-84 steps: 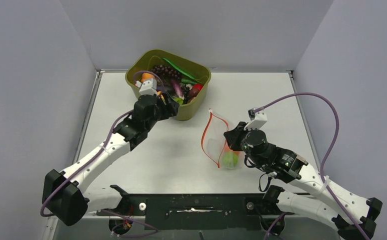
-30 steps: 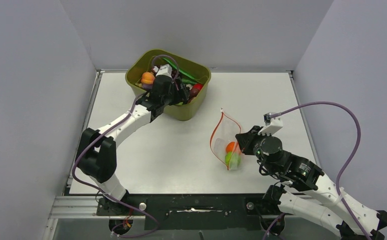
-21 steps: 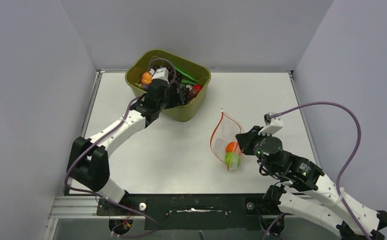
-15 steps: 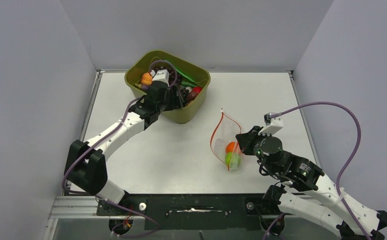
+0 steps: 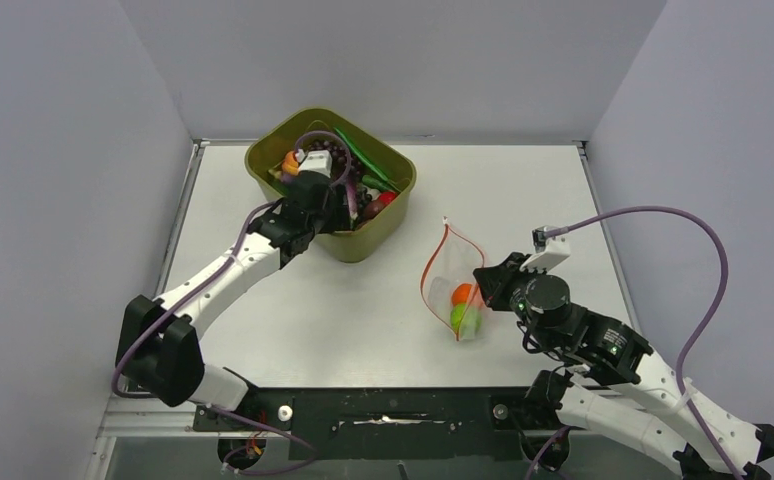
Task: Place the food in the zip-top bag and seal the zipper
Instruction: Move the bin to the center of the board, then pick up the fake fruit from the bin.
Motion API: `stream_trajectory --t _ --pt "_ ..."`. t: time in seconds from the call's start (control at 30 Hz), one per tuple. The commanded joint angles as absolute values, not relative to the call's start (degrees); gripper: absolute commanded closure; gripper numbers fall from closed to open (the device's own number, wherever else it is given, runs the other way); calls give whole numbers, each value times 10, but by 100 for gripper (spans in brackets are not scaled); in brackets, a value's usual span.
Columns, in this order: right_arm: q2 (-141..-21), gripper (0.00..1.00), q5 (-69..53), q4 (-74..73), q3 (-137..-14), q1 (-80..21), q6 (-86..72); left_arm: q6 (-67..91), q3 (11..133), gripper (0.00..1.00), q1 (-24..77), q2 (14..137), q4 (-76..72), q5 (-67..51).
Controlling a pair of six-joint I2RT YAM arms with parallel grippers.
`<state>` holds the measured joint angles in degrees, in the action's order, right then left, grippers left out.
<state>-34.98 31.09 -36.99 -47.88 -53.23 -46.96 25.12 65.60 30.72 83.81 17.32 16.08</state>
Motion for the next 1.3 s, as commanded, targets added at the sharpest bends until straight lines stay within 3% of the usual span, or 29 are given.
stream_trajectory --t 0.0,0.43,0.87,1.27 --pt "-334 100 324 -355 -495 -530 -470 247 634 39 307 801 257 173" --pt "-318 100 320 -357 -486 -531 -476 267 695 39 278 806 181 188" --pt "-328 100 313 -358 -501 -530 -451 314 861 43 241 1010 60 177" --pt "-321 100 319 -380 -512 -530 -439 345 957 37 193 1165 19 148"
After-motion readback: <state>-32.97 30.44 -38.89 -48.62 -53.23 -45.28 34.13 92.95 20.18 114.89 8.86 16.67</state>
